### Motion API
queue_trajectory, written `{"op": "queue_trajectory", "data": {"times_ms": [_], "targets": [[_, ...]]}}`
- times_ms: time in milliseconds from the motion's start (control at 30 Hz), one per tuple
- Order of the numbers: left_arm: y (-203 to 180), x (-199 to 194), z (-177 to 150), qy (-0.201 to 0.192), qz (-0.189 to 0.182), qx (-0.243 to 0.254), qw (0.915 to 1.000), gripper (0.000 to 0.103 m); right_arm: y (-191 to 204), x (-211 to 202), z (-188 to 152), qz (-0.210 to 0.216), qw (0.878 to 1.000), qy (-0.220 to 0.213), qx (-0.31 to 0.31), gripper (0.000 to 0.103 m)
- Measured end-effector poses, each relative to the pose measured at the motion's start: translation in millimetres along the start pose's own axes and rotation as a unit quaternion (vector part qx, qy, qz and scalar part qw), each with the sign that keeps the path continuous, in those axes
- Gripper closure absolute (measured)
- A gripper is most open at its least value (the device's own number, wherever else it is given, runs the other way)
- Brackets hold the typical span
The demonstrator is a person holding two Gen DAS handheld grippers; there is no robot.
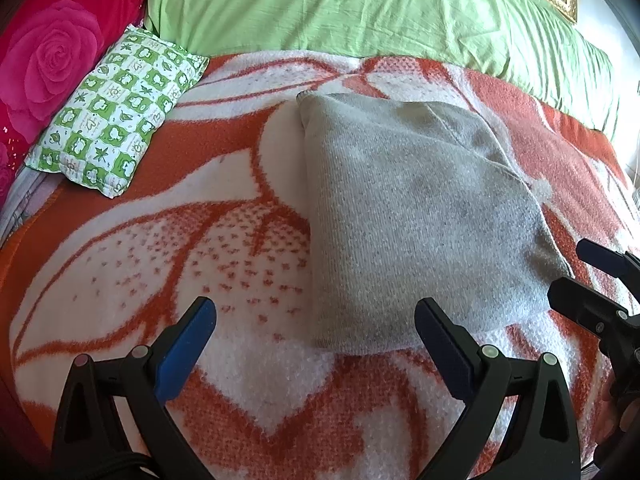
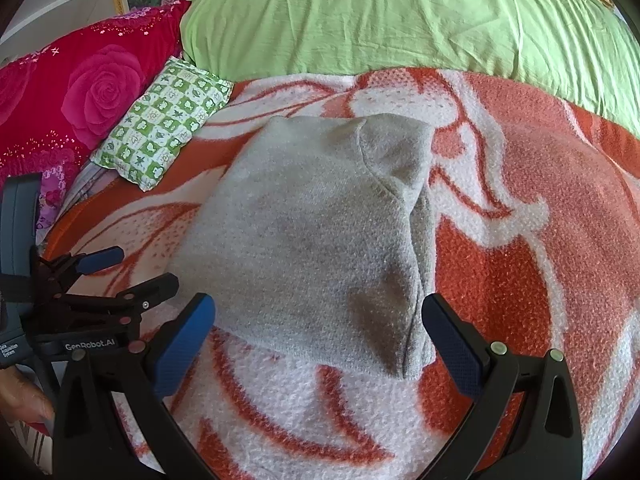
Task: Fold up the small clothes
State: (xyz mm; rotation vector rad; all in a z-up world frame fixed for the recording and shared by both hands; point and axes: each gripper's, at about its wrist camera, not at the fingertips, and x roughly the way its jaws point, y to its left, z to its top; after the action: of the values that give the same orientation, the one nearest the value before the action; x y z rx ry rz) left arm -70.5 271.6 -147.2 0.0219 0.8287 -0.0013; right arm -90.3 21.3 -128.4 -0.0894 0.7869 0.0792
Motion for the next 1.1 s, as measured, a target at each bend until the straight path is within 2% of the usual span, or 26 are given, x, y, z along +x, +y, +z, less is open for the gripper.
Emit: {"op": "queue_trajectory", "data": {"times_ms": [1100], "targets": [[-1.7, -0.2, 6.0, -0.006, 0.004, 0.005, 1.0, 0.004, 2.7, -0.6, 1.4, 0.002, 1.0, -0.003, 0.003, 0.0]]}}
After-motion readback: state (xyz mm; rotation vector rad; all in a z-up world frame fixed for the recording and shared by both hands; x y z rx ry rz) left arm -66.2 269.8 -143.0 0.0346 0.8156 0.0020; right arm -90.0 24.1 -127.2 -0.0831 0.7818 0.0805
